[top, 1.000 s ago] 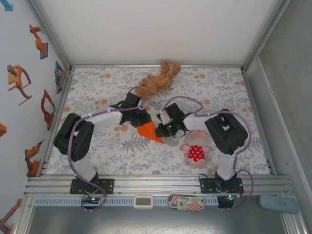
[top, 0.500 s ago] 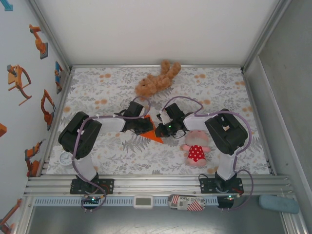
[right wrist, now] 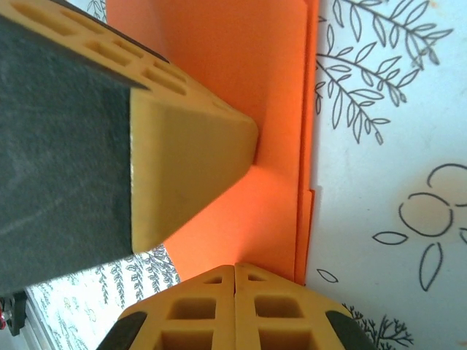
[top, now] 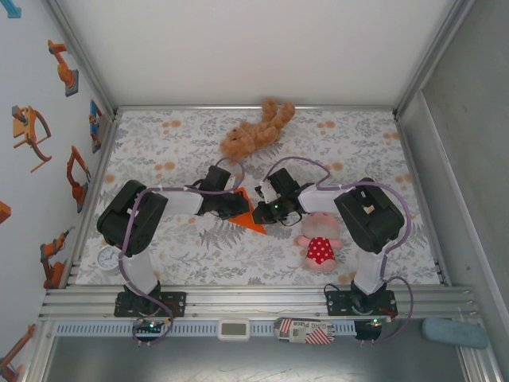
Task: Fold a paper plane with a square sheet of paper (pick it up from the middle)
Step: Fourth fold the wing at the center of the table.
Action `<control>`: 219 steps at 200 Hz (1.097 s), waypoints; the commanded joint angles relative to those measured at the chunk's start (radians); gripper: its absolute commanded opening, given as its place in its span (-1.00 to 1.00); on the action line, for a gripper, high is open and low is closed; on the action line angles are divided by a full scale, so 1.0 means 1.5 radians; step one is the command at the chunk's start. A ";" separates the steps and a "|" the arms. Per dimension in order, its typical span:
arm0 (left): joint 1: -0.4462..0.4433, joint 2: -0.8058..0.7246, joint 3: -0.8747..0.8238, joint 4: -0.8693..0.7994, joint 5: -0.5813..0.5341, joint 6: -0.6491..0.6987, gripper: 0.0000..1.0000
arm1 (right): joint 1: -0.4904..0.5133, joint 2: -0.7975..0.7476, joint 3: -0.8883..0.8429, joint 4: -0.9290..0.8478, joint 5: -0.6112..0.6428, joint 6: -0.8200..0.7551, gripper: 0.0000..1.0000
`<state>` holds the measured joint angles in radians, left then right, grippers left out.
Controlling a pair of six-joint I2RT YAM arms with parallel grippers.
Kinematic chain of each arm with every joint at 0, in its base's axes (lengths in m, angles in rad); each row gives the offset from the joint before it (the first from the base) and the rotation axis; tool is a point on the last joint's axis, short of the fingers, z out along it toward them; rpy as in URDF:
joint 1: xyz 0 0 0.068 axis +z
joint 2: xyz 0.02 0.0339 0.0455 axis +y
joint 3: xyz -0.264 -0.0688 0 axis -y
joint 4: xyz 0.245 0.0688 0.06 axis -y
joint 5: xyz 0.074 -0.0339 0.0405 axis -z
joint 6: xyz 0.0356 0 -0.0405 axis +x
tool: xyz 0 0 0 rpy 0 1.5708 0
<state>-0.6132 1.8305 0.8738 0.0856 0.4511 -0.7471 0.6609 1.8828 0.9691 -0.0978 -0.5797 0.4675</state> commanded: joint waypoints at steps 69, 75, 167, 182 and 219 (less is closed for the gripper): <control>0.159 0.044 0.020 -0.034 -0.001 0.112 -0.72 | -0.004 0.033 -0.037 -0.188 0.180 -0.024 -1.00; 0.168 0.045 0.025 -0.041 -0.002 0.115 -0.71 | -0.004 0.033 -0.037 -0.189 0.180 -0.023 -1.00; 0.263 0.010 0.072 -0.105 -0.018 0.107 -0.69 | -0.003 -0.007 -0.033 -0.099 0.138 0.042 -1.00; 0.261 -0.027 0.067 -0.105 -0.028 0.078 -0.64 | 0.001 -0.010 -0.027 -0.064 0.120 0.092 -1.00; 0.241 -0.134 -0.013 -0.060 -0.057 -0.007 -0.39 | 0.019 -0.034 -0.034 0.054 0.106 0.229 -1.00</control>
<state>-0.2287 1.7443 0.9276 -0.0345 0.4088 -0.6559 0.6743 1.8450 0.9562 -0.0898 -0.4763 0.6441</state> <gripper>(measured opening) 0.268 0.049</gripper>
